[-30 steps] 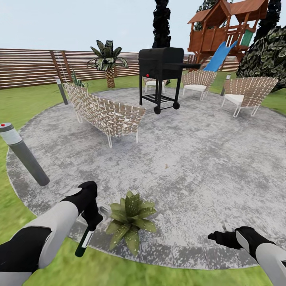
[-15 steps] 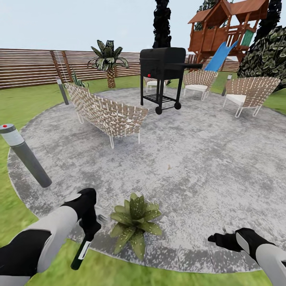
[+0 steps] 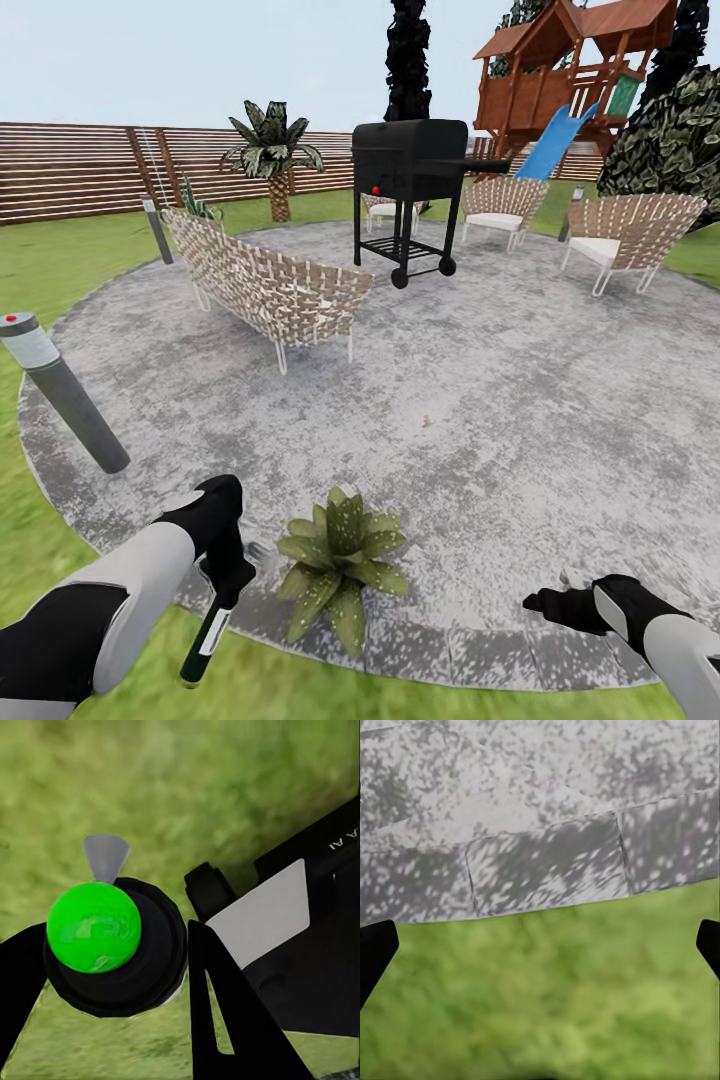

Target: Pick up the pesticide atomizer in the garden and spray insectifuge to fully cover both potted plants in the garden.

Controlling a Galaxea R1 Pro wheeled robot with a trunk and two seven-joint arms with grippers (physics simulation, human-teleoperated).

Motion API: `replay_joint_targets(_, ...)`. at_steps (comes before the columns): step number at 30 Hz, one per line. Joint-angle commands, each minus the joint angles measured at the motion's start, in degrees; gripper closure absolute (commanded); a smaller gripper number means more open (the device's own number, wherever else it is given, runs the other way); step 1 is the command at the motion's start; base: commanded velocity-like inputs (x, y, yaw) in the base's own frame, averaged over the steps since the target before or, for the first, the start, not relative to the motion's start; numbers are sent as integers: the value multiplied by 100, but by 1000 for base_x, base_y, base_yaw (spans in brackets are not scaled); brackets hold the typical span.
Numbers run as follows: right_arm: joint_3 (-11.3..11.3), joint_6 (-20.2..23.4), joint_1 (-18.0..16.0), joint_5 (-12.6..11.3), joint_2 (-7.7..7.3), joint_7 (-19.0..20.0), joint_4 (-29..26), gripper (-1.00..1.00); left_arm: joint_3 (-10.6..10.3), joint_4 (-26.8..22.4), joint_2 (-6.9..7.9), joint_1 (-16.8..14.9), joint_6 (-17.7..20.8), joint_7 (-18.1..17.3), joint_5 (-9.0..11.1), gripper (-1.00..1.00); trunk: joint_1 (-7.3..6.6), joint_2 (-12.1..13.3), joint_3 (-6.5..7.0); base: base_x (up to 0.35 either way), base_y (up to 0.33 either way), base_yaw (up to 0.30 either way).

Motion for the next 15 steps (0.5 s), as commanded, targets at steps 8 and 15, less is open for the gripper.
replay_joint_targets(8, -39, 35, -1, 28, -4, 20, -6, -100, -63, -239, 13, 0, 61, -50, -5, 100, 1, -2, -5, 126, 16, 0)
replay_joint_targets(15, -39, 35, -1, 28, -4, 20, -9, -100, -71, 120, 14, 23, 55, -51, -5, 100, 1, -2, -5, 2, 0, 0)
